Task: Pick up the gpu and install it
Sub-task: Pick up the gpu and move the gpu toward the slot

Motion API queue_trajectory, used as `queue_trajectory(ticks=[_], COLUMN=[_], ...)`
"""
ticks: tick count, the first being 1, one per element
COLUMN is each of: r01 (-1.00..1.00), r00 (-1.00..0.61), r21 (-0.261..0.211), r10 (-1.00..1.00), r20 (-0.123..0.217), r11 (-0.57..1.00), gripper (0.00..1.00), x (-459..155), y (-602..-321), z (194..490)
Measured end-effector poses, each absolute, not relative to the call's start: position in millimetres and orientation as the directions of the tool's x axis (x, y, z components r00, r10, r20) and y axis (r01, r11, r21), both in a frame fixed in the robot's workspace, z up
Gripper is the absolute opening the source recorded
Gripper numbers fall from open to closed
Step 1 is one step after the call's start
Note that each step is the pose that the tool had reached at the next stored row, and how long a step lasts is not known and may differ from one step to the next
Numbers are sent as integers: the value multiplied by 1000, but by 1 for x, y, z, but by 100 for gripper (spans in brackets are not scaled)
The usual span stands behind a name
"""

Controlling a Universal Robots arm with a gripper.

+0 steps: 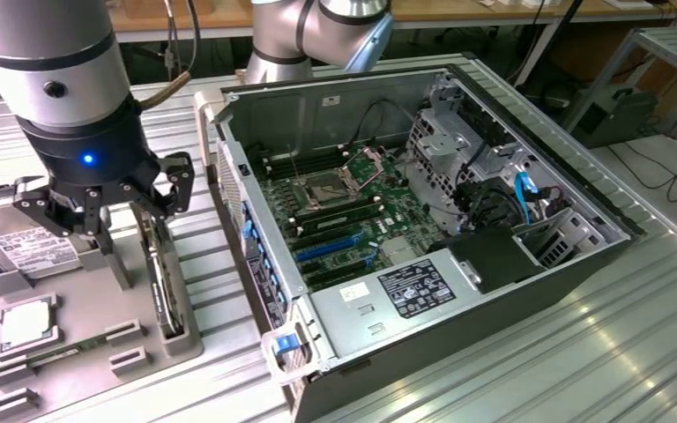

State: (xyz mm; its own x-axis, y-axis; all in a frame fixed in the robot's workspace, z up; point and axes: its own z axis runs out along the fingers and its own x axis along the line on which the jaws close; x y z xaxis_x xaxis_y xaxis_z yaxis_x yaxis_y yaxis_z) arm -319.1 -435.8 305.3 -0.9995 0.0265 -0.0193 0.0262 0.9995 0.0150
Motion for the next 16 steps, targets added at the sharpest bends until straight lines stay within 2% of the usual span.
queue_trajectory(ticks=[16], r01=[26], r00=[-999], r21=[15], r10=[27], r20=[-19], r11=[1000], gripper=[60], x=[-314], y=[-446], z=[276])
